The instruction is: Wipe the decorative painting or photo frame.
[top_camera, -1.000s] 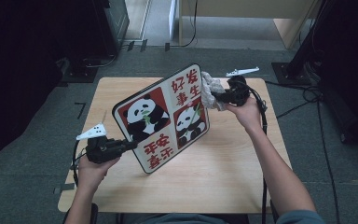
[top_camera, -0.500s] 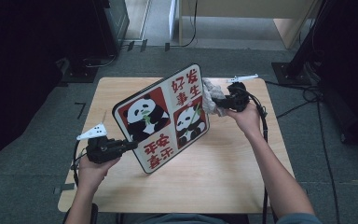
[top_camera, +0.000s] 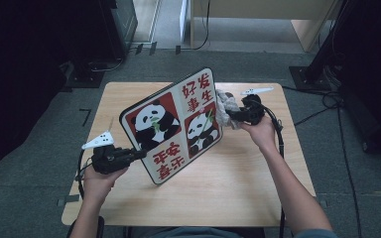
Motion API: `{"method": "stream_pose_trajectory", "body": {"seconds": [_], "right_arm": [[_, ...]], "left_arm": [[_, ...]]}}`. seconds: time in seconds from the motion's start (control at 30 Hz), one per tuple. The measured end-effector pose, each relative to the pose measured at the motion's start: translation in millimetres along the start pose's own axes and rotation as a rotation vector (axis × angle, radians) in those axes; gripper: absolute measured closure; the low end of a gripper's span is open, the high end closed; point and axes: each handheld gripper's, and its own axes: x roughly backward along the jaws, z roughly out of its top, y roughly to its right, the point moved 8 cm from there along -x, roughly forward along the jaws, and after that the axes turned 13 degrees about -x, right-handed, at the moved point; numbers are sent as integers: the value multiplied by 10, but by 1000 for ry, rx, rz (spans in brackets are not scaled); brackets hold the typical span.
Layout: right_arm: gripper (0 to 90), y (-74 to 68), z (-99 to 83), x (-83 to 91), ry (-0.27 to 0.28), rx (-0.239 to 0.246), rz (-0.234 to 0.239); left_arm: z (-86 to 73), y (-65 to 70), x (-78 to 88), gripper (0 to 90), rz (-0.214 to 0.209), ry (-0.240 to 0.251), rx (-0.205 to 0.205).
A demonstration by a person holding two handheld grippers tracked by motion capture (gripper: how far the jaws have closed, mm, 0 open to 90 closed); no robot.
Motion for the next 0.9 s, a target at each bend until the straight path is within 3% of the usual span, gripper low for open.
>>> {"method": "stream_pose_trajectory", "body": {"seconds": [0.5, 0.9], "right_arm": [[659, 80, -200, -107, -16, -22, -14], [658, 153, -356, -175, -10, -11, -29]], "left_arm": [[-12, -9, 29, 786, 4, -4, -5], [-28, -6, 37, 784, 4, -8, -12]]}}
